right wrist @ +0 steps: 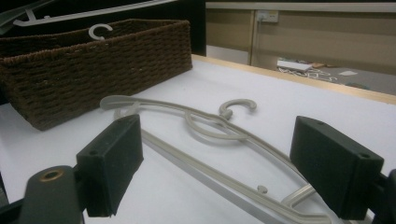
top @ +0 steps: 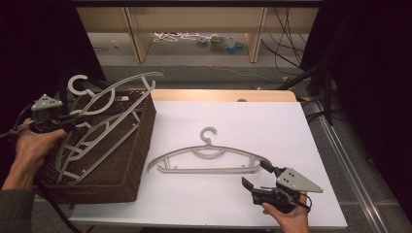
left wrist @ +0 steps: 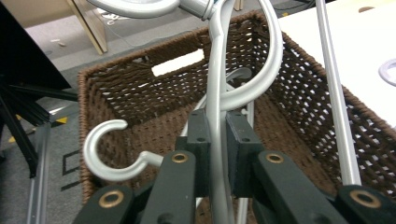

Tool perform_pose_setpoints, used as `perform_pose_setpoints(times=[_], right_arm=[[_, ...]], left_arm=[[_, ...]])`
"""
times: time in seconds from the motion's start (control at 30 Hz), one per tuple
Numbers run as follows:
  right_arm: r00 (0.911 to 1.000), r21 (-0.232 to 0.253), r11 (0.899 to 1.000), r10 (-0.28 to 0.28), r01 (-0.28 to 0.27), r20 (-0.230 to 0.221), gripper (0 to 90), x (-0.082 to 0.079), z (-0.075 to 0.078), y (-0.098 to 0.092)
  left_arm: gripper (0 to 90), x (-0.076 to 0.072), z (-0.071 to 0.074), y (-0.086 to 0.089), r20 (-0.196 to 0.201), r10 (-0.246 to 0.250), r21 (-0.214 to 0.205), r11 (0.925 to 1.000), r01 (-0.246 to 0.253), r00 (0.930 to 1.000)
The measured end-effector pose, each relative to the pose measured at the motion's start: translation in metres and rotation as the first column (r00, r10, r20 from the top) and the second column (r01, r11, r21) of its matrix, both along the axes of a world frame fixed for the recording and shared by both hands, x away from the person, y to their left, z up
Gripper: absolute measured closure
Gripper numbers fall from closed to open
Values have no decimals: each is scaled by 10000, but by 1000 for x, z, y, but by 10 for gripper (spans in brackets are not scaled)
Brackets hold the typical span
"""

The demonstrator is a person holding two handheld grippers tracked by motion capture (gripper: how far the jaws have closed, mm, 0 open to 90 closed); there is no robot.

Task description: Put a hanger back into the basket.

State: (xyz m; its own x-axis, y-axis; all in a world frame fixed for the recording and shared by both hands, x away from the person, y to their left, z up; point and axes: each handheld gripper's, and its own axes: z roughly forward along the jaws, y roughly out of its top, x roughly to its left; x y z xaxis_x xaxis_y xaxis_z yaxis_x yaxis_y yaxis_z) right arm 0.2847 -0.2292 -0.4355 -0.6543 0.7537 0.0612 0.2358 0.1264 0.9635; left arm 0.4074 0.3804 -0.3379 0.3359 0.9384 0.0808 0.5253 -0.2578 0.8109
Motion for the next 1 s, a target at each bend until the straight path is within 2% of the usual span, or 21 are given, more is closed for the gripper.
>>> perform_pose_setpoints(times=[0.03, 0.13, 0.17, 0.2, 0.33, 0.43, 0.47, 0.5, 0.53, 0.57, 0.67, 0.7, 0.77, 0.8, 0.87, 0.9, 1.0], right_arm=[[10000, 107, 9999, -7, 6, 79, 180, 1, 0, 1], [10000, -49, 10000, -4, 3, -45, 180, 0, 0, -1], [9999, 266, 9996, 86, -88, 73, 180, 1, -1, 1], [9999, 238, 9996, 122, -122, 10, 180, 1, -1, 0], [10000, 220, 9998, 42, -41, -43, 180, 1, -1, 0], [10000, 208, 9998, 37, -37, -15, 180, 1, -1, 0], [10000, 179, 9998, 12, -11, -44, 180, 1, -1, -1], [9999, 99, 10000, 13, -12, -108, 180, 0, 0, -1], [10000, 217, 9998, -22, 21, 29, 180, 1, -1, -1], [10000, 198, 9998, -9, 9, -12, 180, 1, -1, -1], [10000, 218, 9998, 34, -32, -81, 180, 0, -1, 0], [9998, 84, 10000, 28, -26, -189, 180, 0, 0, -1], [10000, 370, 9993, 32, -33, 36, 180, 1, -1, 1], [10000, 179, 9998, 9, -8, -35, 180, 1, -1, -1], [10000, 326, 9995, 31, -32, 33, 180, 1, -1, 0], [10000, 141, 9999, -8, 9, -26, 180, 0, 0, -2], [10000, 127, 9999, -30, 30, -46, 180, 1, 0, -2]], left_arm=[[815, -1, -1, 2, -30, 42, -17, 10000, -42, 10000], [815, -2, -5, 8, -13, 178, -85, 9998, -178, 9998], [815, -3, -6, 10, 11, 233, -55, 9997, -233, 9997], [815, -4, -7, 12, -17, 279, -72, 9996, -279, 9996], [815, -6, -12, 21, 106, 490, 154, 9987, -492, 9987], [815, -9, -16, 28, 126, 454, 481, 9978, -459, 9989], [815, -10, -18, 29, 158, 554, 347, 9978, -559, 9983], [815, -11, -19, 31, 145, 605, 356, 9975, -610, 9981], [815, -12, -20, 34, 118, 601, 455, 9971, -606, 9981], [815, -12, -22, 34, 128, 641, 366, 9972, -645, 9979], [815, -14, -25, 37, 157, 560, 455, 9974, -567, 9983], [815, -15, -26, 37, 88, 545, 392, 9977, -548, 9985], [814, -16, -28, 39, 56, 432, 607, 9972, -435, 9990], [815, -16, -29, 40, 65, 449, 620, 9970, -452, 9990], [815, -17, -32, 41, 81, 474, 601, 9971, -478, 9988], [815, -18, -33, 42, 45, 449, 638, 9969, -451, 9990], [815, -19, -36, 43, -48, 469, 986, 9941, -462, 9989]])
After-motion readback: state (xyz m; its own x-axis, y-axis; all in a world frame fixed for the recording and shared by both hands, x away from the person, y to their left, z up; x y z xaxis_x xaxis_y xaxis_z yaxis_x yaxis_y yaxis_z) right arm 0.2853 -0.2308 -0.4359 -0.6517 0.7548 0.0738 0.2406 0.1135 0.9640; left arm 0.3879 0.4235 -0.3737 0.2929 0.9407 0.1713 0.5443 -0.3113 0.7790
